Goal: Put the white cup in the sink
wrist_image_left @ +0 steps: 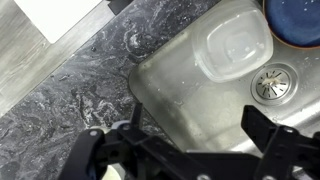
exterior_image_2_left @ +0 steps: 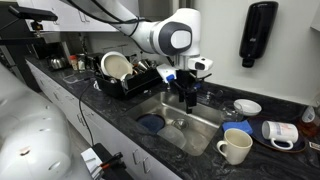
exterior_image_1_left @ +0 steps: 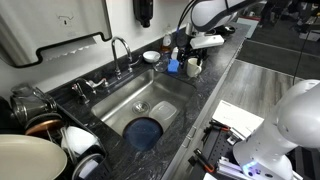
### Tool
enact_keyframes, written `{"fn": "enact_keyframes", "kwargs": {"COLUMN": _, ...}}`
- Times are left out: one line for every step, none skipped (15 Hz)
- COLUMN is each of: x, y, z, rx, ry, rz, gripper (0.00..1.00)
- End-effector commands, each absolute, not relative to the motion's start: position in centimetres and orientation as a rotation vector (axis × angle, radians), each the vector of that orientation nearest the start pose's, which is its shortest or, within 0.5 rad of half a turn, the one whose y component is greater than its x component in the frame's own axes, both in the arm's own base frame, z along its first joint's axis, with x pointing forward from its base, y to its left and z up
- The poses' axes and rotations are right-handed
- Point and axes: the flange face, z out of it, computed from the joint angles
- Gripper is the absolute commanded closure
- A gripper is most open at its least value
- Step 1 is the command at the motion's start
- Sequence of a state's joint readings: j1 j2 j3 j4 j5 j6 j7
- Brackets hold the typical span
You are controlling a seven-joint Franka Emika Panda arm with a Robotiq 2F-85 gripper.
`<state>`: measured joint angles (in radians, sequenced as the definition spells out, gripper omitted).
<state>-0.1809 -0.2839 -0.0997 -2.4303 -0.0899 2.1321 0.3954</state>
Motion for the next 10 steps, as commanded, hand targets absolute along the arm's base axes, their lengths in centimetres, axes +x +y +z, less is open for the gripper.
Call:
{"fn": "enact_keyframes", "kwargs": {"x": 42.1, "y": -14.9, "z": 40.6, "rx": -2.924, "ry": 1.108, "rz": -0.042, "gripper": 0.0}}
{"fn": "enact_keyframes", "kwargs": {"x": 42.1, "y": -15.5, "z": 40.4, "rx": -2.9, "ry": 1.139, "rz": -0.057, "gripper": 0.0}}
{"fn": "enact_keyframes", "kwargs": {"x": 42.0, "y": -16.2, "z": 40.0, "rx": -2.899, "ry": 1.152, "rz": -0.077, "gripper": 0.0}}
{"fn": "enact_keyframes", "kwargs": {"x": 42.0, "y": -16.8, "z": 39.5, "rx": -2.929, "ry": 1.122, "rz": -0.095, "gripper": 0.0}}
{"fn": "enact_keyframes", "kwargs": {"x": 41.7, "y": -17.1, "z": 39.0, "rx": -2.943, "ry": 1.119, "rz": -0.103, "gripper": 0.0}}
{"fn": "enact_keyframes", "kwargs": {"x": 41.6, "y": -17.4, "z": 38.5, "rx": -2.959, "ry": 1.117, "rz": -0.105, "gripper": 0.0}}
{"fn": "enact_keyframes", "kwargs": {"x": 41.4, "y": -17.5, "z": 37.9, "rx": -2.973, "ry": 1.112, "rz": -0.102, "gripper": 0.0}}
{"fn": "enact_keyframes", "kwargs": {"x": 41.1, "y": -17.5, "z": 37.2, "rx": -2.995, "ry": 1.096, "rz": -0.109, "gripper": 0.0}}
{"fn": "enact_keyframes", "kwargs": {"x": 41.2, "y": -18.2, "z": 36.5, "rx": -3.01, "ry": 1.08, "rz": -0.106, "gripper": 0.0}}
{"fn": "enact_keyframes", "kwargs": {"x": 41.1, "y": -18.7, "z": 35.9, "rx": -3.018, "ry": 1.077, "rz": -0.103, "gripper": 0.0}}
